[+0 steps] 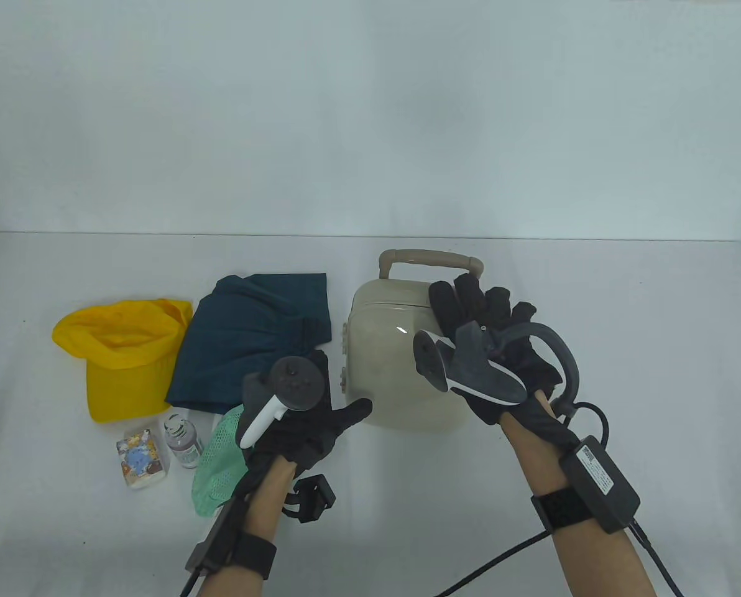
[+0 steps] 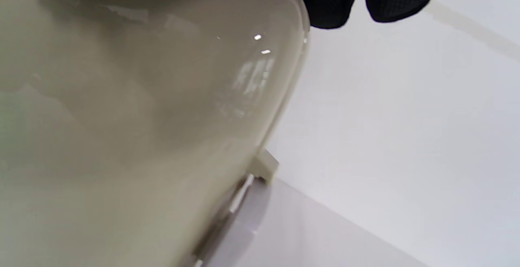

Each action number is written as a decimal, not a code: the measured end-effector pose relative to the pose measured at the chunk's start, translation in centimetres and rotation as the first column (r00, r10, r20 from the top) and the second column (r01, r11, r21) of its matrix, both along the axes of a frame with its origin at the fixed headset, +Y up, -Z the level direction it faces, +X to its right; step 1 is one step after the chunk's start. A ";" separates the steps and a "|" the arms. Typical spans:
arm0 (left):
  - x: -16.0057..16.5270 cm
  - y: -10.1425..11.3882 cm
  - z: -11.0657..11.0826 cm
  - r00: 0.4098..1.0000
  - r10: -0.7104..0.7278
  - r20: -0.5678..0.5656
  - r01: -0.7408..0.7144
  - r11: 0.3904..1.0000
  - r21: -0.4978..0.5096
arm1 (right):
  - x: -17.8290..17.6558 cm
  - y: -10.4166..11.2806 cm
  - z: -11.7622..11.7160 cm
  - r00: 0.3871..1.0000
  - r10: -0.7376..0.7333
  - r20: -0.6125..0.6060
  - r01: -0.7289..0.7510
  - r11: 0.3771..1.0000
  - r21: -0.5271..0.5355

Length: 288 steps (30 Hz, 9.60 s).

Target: Pack suitcase

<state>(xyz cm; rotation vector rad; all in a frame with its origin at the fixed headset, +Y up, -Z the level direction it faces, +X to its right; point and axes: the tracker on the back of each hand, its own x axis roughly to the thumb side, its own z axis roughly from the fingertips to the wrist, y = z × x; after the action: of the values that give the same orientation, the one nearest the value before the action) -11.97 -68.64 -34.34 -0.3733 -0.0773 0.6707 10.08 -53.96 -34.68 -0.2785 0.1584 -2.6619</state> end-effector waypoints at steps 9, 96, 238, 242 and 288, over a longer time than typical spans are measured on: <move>2.6 -3.7 -2.0 0.994 0.110 -0.011 -0.110 0.991 -0.071 | 0.3 -0.6 -0.9 0.999 -0.035 0.031 0.037 0.996 -0.082; 5.4 0.9 -14.4 0.901 -0.322 0.290 0.370 0.920 -0.127 | 12.7 -12.9 3.7 0.439 -0.770 0.463 0.872 0.489 -0.013; -0.4 6.9 -11.1 0.807 0.588 -0.052 -0.582 0.807 0.099 | 14.0 -6.5 -11.1 0.065 -0.918 0.392 0.996 0.037 -0.079; -0.8 7.8 -10.6 0.867 0.497 -0.029 -0.491 0.863 0.122 | 14.2 -5.2 -11.2 0.122 -0.913 0.389 0.992 0.095 -0.087; -6.1 0.4 5.4 0.872 -0.454 0.182 0.373 0.858 0.352 | 6.9 -17.0 1.9 0.987 -0.071 -0.145 0.024 0.952 -0.305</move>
<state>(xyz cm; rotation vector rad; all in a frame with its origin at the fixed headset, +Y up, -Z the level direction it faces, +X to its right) -18.09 -68.26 -28.89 -0.1636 -0.3389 0.1658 16.96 -70.99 -32.81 -0.5867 -0.2000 -2.7065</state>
